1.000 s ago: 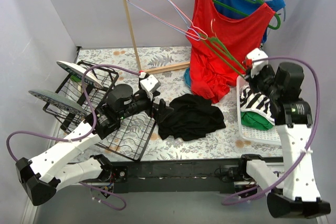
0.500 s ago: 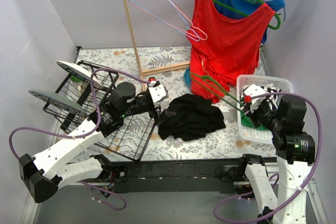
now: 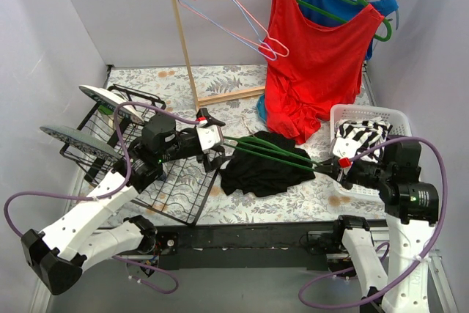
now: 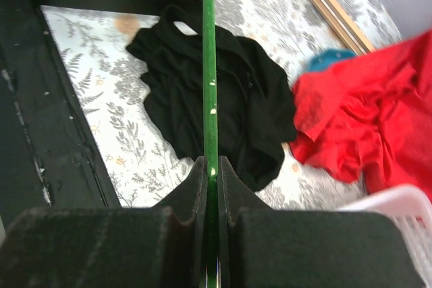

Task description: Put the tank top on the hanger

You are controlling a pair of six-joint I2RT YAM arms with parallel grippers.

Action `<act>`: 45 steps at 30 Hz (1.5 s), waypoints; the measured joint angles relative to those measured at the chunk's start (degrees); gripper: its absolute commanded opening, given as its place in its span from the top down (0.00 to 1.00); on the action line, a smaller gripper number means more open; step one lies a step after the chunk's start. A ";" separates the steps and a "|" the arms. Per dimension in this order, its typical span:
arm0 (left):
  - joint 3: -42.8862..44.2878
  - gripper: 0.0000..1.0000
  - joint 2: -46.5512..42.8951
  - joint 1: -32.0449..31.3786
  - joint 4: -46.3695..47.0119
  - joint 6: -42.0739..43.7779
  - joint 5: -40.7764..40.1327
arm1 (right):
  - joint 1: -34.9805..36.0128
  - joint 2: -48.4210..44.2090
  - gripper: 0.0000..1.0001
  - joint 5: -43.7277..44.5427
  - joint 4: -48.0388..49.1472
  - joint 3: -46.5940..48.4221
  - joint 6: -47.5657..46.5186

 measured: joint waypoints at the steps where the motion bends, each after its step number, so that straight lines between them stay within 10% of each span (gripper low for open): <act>1: 0.02 0.09 0.20 0.42 -0.46 0.20 0.92 | 0.00 0.42 0.99 -1.36 -0.42 -0.09 -1.05; 11: 2.25 1.00 5.14 1.05 -6.62 1.33 7.28 | 0.00 5.49 0.99 -9.35 -5.05 -0.15 -10.58; 16: 2.51 1.00 5.27 0.92 -11.39 2.56 11.76 | -0.52 7.02 0.98 -8.72 -3.87 -0.28 -12.24; 21: 2.54 1.00 5.60 1.05 -12.04 0.22 13.99 | -0.37 10.71 0.53 -8.81 -3.85 -0.37 -12.11; 37: 7.32 1.00 16.11 0.59 -10.67 -8.83 20.46 | 28.41 27.67 0.43 -1.70 5.25 8.72 0.17; 42: 7.85 1.00 16.98 0.13 -9.75 -10.25 20.06 | 32.65 33.77 0.58 -0.66 8.35 11.89 3.89; 45: 7.85 1.00 16.98 0.09 -9.55 -10.84 19.43 | 33.51 35.69 0.99 -0.20 9.49 12.72 5.40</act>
